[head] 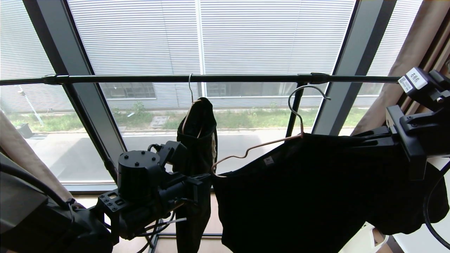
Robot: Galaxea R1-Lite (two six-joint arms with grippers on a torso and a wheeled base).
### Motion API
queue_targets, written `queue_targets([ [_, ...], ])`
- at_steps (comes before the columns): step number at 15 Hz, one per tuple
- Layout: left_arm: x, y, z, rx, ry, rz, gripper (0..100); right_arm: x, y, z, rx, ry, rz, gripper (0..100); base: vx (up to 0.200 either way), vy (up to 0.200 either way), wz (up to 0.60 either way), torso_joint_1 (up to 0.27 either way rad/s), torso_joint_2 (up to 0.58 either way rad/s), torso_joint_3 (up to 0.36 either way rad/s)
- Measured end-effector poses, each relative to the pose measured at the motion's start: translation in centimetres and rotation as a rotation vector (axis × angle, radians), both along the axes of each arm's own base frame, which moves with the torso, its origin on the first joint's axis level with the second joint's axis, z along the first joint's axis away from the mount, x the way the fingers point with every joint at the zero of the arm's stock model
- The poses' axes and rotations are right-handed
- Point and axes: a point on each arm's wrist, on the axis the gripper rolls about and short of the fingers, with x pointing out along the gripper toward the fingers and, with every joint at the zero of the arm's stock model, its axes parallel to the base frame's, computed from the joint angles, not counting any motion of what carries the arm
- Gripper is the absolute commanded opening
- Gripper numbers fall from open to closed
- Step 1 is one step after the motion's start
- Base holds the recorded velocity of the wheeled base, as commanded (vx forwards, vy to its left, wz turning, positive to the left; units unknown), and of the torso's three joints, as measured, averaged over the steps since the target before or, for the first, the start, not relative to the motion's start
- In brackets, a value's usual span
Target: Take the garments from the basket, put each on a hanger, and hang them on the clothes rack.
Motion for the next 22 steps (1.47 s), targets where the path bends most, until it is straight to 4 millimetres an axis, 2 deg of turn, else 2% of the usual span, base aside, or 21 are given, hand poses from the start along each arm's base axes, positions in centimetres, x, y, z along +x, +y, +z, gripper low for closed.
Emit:
queue_targets([
  [6,0.2,0.6,1.2,-0.019,-0.039,0.016,0,-0.2,-0.5,-0.5,-0.004,0.019,-0.022,0,0.000,0.000,0.00,0.000,0.00,0.000],
  [10,0.2,0.5,2.7,-0.037,-0.094,0.011,0,-0.3,-0.6,-1.2,-0.009,0.043,-0.024,0,0.000,0.000,0.00,0.000,0.00,0.000],
  [14,-0.2,-0.5,4.5,-0.036,-0.168,-0.035,0,0.0,-0.5,-1.7,-0.011,0.066,-0.023,0,0.000,0.000,0.00,0.000,0.00,0.000],
  [22,-0.3,-2.0,6.7,-0.022,-0.203,-0.083,0,0.4,-0.3,-1.8,0.011,0.094,-0.036,0,0.000,0.000,0.00,0.000,0.00,0.000],
])
